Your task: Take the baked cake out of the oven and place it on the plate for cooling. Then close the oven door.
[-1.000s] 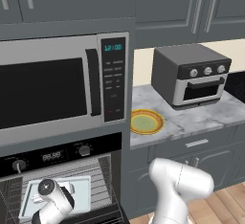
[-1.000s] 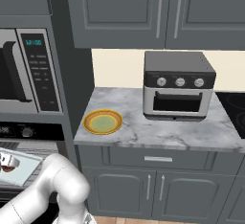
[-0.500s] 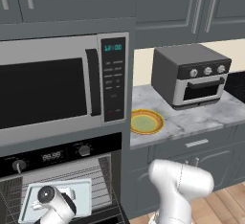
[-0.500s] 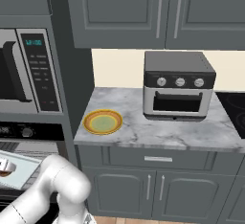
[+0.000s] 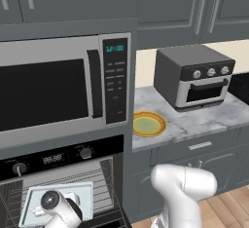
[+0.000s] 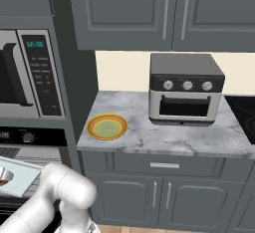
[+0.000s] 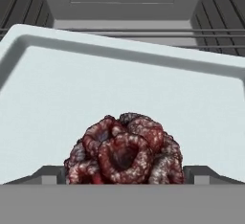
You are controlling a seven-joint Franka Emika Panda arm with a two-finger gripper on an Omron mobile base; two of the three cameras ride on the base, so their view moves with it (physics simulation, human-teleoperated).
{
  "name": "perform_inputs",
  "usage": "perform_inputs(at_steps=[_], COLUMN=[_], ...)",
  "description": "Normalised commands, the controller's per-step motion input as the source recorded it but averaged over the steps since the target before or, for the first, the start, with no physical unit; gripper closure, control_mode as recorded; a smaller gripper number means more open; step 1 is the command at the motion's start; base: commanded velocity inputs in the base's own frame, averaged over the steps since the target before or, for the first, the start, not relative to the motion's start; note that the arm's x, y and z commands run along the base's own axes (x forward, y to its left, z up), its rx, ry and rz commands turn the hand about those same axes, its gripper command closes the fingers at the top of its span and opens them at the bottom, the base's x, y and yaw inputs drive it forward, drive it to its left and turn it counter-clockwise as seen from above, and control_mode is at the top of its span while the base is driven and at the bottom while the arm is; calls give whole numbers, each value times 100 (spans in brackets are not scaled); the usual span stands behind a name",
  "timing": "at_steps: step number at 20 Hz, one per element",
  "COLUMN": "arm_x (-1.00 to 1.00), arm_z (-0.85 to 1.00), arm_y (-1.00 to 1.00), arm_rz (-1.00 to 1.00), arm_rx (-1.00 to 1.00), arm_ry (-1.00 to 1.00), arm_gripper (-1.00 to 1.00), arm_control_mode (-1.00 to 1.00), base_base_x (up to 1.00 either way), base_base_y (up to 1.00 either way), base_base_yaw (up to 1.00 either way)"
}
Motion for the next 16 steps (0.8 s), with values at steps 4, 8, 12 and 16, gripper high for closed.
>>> perform_inputs(at_steps=[4,8,12,16], arm_x=[-36,-41,-39,-47], arm_z=[39,42,48,45], arm_y=[-32,-36,-41,-43], arm_rz=[0,0,0,0], arm_rx=[0,0,1,0], arm_ry=[0,0,0,-1], arm_gripper=[100,100,100,100], arm_control_mode=[-100,-100,-100,-100], base_base_x=[0,0,0,0], base_base_y=[0,0,0,0], base_base_yaw=[0,0,0,0])
